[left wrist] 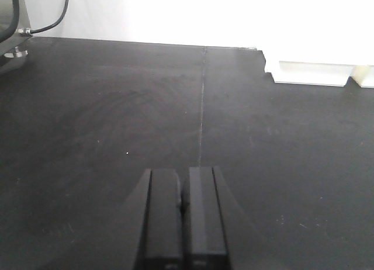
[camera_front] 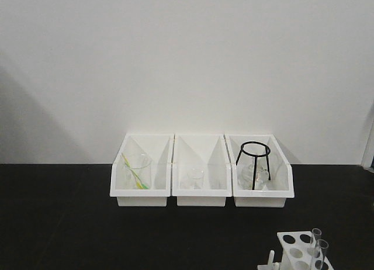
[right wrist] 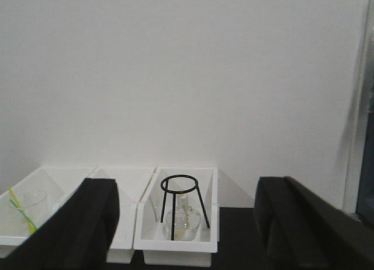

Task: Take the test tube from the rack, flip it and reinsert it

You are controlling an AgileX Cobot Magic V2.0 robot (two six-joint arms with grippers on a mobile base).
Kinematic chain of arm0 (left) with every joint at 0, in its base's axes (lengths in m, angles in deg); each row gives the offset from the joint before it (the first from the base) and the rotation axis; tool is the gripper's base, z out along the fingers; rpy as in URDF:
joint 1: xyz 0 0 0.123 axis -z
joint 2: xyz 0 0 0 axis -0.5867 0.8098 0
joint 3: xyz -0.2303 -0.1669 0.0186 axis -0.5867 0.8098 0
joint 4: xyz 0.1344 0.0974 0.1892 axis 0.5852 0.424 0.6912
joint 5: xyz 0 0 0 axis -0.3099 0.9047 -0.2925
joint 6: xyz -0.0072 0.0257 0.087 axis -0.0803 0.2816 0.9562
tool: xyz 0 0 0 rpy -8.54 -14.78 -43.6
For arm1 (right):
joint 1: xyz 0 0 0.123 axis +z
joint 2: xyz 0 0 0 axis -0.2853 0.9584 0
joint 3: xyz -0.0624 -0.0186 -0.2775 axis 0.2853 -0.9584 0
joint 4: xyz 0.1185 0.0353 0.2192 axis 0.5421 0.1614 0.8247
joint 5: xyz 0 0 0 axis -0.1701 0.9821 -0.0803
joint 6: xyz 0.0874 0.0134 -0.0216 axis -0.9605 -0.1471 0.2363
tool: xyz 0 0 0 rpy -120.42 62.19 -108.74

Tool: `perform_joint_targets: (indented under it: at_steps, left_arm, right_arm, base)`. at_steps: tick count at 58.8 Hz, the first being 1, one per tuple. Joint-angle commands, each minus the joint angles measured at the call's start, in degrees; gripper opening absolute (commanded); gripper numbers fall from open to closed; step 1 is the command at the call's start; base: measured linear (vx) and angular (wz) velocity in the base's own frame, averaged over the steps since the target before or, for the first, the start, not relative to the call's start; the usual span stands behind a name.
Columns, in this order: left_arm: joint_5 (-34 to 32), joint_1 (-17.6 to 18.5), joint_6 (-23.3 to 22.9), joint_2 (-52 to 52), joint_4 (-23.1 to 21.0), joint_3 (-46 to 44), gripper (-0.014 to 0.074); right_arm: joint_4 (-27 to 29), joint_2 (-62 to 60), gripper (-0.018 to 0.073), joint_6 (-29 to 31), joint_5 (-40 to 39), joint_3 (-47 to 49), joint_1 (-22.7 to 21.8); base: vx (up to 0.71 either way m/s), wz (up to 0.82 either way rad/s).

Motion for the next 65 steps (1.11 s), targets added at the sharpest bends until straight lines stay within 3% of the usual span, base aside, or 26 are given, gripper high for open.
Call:
perform_joint_targets:
  at_steps: [1,31,40,47,55,65]
  left_arm:
    - [-5.0,0.4,0.0,-0.7,-0.2,0.0,-0.0006]
    - [-5.0,0.4,0.0,-0.7,-0.2,0.0,-0.0006]
    - [-5.0,0.4,0.0,-0.7,-0.2,0.0,-0.0006]
    - [-5.0,0.4,0.0,-0.7,-0.2,0.0,-0.0006]
    - [-5.0,0.4,0.0,-0.7,-0.2,0.0,-0.0006]
    - [-5.0,0.4,0.0,-0.7,-0.2,0.0,-0.0006]
  right_arm:
    - [-0.1,-2.3,0.0498,-0.2,-1.3,1.9,0.0]
    - [-0.1,-3.9,0.0377,-0.2,-1.3,1.9,0.0]
    - [2.3,-6.3,0.0334,1.1,-0.8,1.6,0.0]
    - [10.0,-12.0,0.0267,9.6,-0.8,-2.5,0.0]
    - [21.3,-21.4,0.0147,25.3,-0.7,-12.3,0.0]
    - [26.3,-33.5,-0.0015,31.2,2.5,-22.1,-0.1]
  base:
    - [0.0,0.0]
    - [0.0,0.0]
    - [0.0,0.0]
    - [0.0,0.0]
    - [0.0,0.0]
    - [0.0,0.0]
